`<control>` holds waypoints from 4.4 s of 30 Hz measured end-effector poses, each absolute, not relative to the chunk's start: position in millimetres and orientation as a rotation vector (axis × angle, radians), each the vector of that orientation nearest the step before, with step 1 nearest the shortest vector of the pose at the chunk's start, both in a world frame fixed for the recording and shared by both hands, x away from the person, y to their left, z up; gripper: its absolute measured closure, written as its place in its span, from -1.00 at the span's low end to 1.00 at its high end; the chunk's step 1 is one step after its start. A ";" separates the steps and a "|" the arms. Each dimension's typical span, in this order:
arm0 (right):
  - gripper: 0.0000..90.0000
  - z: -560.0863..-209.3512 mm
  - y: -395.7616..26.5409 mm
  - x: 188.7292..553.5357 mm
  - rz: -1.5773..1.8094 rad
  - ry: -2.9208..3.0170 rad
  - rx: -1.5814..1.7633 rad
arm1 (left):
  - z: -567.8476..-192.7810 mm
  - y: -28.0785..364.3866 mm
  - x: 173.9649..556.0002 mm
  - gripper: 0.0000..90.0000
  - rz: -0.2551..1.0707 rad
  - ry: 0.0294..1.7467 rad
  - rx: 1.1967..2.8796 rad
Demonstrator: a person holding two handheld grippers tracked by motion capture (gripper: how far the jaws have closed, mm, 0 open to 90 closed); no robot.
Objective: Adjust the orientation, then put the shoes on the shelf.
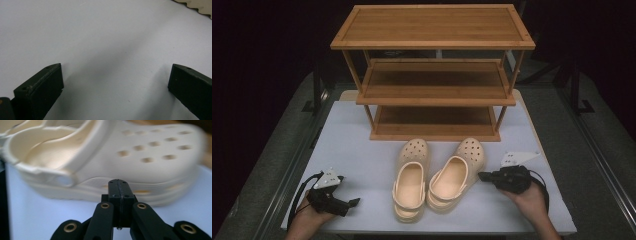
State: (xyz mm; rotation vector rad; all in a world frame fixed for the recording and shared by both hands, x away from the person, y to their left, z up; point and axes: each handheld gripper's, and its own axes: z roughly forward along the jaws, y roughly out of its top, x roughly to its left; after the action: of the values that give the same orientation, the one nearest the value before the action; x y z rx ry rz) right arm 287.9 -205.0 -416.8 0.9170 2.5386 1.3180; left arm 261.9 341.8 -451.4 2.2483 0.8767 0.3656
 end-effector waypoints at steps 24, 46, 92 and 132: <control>1.00 -419.4 -201.0 395.7 1.162 2.372 1.174 | -451.4 341.8 261.9 -1.00 0.368 0.876 2.246; 1.00 -419.0 -128.0 423.0 1.240 2.460 1.029 | -451.4 341.7 261.8 -1.00 0.366 0.877 2.246; -0.39 -405.4 -202.6 288.9 1.342 2.327 1.199 | -449.2 341.0 261.5 -1.00 0.355 0.905 2.229; -0.42 -402.9 -130.2 296.6 1.368 2.452 1.042 | -391.0 220.5 316.2 -0.70 0.191 0.621 2.136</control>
State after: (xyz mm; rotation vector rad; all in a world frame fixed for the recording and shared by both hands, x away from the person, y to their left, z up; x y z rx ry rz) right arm 296.6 -130.2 -402.9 1.0421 2.4521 1.3682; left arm 316.2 220.5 -391.0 2.1360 0.6212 0.1913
